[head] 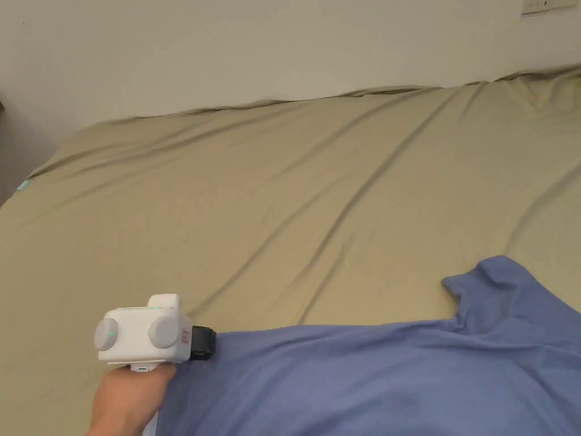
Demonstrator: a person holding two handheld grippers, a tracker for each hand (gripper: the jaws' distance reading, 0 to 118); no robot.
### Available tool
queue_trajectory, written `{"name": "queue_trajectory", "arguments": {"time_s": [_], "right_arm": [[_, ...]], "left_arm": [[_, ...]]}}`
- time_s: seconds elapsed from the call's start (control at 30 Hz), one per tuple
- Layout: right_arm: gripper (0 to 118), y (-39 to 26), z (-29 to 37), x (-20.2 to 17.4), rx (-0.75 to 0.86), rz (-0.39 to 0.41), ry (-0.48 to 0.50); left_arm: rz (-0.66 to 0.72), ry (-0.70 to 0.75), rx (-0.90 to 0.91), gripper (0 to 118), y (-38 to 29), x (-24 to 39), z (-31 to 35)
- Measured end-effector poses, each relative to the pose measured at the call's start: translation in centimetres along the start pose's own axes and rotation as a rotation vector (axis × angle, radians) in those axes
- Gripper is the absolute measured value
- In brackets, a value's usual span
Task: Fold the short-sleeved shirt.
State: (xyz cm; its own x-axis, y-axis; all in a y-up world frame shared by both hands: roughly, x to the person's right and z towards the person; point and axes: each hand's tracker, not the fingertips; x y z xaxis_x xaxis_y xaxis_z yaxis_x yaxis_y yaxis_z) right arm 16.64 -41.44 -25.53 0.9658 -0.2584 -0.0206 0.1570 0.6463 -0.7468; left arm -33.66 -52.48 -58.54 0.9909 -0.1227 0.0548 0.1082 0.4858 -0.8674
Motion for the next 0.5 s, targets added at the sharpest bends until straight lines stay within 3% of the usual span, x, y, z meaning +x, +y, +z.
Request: {"name": "queue_trajectory", "arguments": {"time_s": [0.03,0.07,0.1,0.13,0.2,0.3,0.33,0.37,0.4,0.43,0.5], "right_arm": [[2,0.1,-0.2,-0.2,-0.005,0.006,-0.008],[2,0.4,-0.4,0.1,-0.008,0.008,-0.015],[2,1.0,-0.7,0.6,-0.015,0.007,-0.016],[2,1.9,-1.1,1.4,-0.026,0.003,-0.022],[2,4.4,-1.9,2.7,-0.009,0.005,-0.039],[2,10.0,-4.7,6.4,0.017,0.031,-0.064],[7,12.0,-6.5,7.8,-0.014,0.047,-0.08],[40,13.6,-8.5,9.1,-0.08,0.072,-0.06],[94,15.0,-10.3,10.1,-0.141,0.097,-0.085],[118,16.2,-13.0,10.9,-0.238,0.127,-0.146],[114,16.9,-17.1,12.6,-0.249,0.176,-0.168]], "left_arm": [[0.029,-0.018,0.016,98,-0.1,0.0,0.7],[0.05,-0.08,0.049,59,0.4,-0.2,2.4],[0.051,-0.097,0.019,8,0.1,0.2,2.9],[0.027,-0.015,0.048,3,-0.4,0.7,3.9],[0.084,-0.217,0.103,3,0.1,0.1,6.8],[0.111,-0.232,0.183,3,0.2,-0.9,10.7],[0.124,-0.26,0.206,3,1.0,-0.9,12.8],[0.137,-0.286,0.221,3,1.0,-1.1,13.9],[0.144,-0.304,0.217,3,0.9,-1.3,14.7],[0.14,-0.311,0.216,3,0.6,-1.4,15.6],[0.128,-0.319,0.228,3,0.9,-1.1,17.3]]}}
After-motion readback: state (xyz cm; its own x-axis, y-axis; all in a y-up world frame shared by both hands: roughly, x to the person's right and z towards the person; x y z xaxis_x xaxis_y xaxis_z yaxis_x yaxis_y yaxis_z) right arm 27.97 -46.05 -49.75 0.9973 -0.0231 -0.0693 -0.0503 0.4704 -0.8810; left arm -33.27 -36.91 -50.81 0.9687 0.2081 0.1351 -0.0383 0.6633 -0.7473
